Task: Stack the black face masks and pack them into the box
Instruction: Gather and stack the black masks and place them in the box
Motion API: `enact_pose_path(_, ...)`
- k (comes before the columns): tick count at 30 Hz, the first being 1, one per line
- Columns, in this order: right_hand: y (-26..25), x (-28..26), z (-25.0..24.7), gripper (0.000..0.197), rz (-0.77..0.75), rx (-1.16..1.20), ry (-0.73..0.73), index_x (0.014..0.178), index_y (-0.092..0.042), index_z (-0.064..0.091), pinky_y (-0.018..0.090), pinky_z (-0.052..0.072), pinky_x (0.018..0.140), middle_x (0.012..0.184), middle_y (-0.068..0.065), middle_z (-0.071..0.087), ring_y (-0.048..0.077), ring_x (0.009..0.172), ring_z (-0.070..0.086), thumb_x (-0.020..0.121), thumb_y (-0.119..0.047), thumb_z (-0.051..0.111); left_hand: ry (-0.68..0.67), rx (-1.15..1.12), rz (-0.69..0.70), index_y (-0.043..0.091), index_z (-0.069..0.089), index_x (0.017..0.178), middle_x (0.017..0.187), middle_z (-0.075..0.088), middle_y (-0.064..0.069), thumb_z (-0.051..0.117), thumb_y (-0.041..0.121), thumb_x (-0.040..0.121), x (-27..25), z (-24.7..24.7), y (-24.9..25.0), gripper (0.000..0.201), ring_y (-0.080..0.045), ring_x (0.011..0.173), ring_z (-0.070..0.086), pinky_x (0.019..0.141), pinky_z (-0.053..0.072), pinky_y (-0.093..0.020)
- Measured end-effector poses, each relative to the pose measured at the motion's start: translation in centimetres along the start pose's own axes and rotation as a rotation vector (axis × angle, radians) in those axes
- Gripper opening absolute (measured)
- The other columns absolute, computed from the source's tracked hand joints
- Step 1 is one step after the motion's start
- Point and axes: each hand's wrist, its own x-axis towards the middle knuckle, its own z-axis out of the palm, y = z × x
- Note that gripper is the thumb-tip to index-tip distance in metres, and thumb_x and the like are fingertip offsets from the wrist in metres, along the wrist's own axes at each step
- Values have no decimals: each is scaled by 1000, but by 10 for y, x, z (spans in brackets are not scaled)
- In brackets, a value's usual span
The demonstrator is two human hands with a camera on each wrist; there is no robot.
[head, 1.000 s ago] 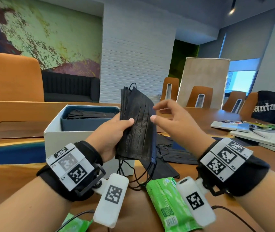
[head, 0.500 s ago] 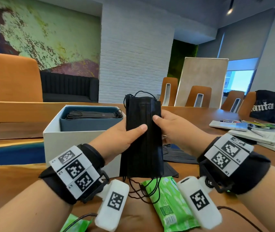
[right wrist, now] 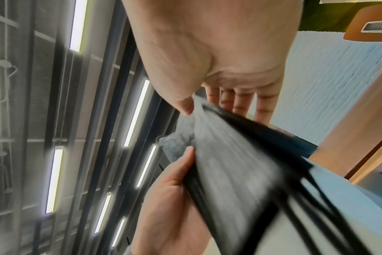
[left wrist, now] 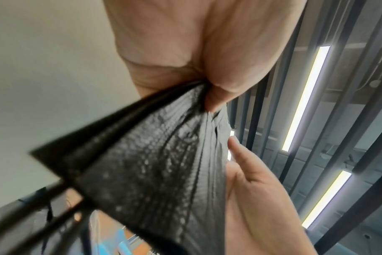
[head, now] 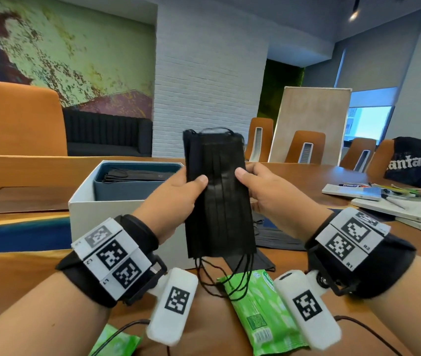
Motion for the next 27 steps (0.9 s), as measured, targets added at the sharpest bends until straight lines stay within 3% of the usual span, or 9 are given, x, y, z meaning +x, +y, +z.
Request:
enact_pose_path(3, 4, -3, 1, 33, 35, -27, -109, 112, -19, 55, 43, 54, 90, 107, 2, 69, 16, 99, 67, 91, -45, 54, 115, -201, 22, 32, 56, 103, 108, 68, 5, 44, 23, 100, 5, -9, 11, 15, -11, 95, 66, 79, 54, -32)
enact_pose_path(6, 8, -12, 5, 38, 38, -44, -229, 113, -15, 58, 43, 49, 95, 106, 9, 69, 18, 95, 65, 86, -42, 58, 218, -299, 115, 29, 49, 112, 101, 64, 8, 43, 20, 101, 9, -15, 15, 16, -6, 86, 65, 67, 55, -27)
enact_pose_path(10, 12, -15, 17, 24, 28, 174, -238, 112, -12, 59, 38, 55, 90, 112, 15, 68, 22, 96, 66, 91, -23, 58, 290, -412, 220, 13, 44, 132, 99, 61, 4, 43, 14, 100, 8, -10, 15, 31, -9, 84, 65, 69, 58, -26)
enact_pose_path(13, 9, -10, 21, 31, 7, 429, -161, 127, -14, 52, 41, 55, 88, 121, 16, 65, 29, 105, 66, 96, -13, 52, 257, -572, 87, 14, 45, 133, 104, 66, -3, 43, 20, 101, 3, -7, 18, 33, -18, 91, 68, 66, 59, -32)
enact_pose_path(15, 2, -9, 22, 33, -44, 551, -103, 130, -15, 49, 45, 56, 84, 122, 15, 64, 31, 103, 66, 98, -12, 49, 199, -632, -9, 11, 46, 132, 111, 68, -10, 42, 24, 101, -3, -6, 19, 34, -25, 99, 68, 75, 59, -38)
enact_pose_path(18, -14, -9, 23, 22, -61, 614, 10, 120, -20, 51, 37, 58, 70, 111, 9, 64, 23, 88, 67, 100, -15, 45, 143, -575, -12, 8, 49, 128, 116, 67, -14, 42, 25, 100, -12, -4, 24, 33, -27, 105, 66, 82, 58, -37)
enact_pose_path(22, -29, -7, 22, 8, 10, 579, 134, 102, -19, 51, 19, 47, 44, 88, 8, 59, 16, 63, 57, 101, -18, 43, 192, -400, 92, 12, 53, 122, 115, 65, -13, 48, 14, 98, -19, -16, 38, 24, -19, 83, 70, 58, 58, -24)
enact_pose_path(24, -34, -4, 25, 9, 65, 599, 115, 100, -16, 49, 16, 40, 40, 81, 8, 57, 14, 56, 54, 102, -18, 41, 232, -327, 130, 13, 49, 127, 117, 64, -11, 45, 8, 98, -23, -24, 46, 29, -13, 70, 70, 52, 54, -20)
enact_pose_path(27, -44, -2, 35, 12, 129, 610, 34, 104, -11, 49, 17, 44, 40, 82, 9, 60, 15, 59, 57, 103, -19, 40, 269, -301, 102, 12, 43, 132, 120, 61, -12, 42, 3, 98, -31, -35, 55, 35, -13, 63, 71, 52, 56, -23)
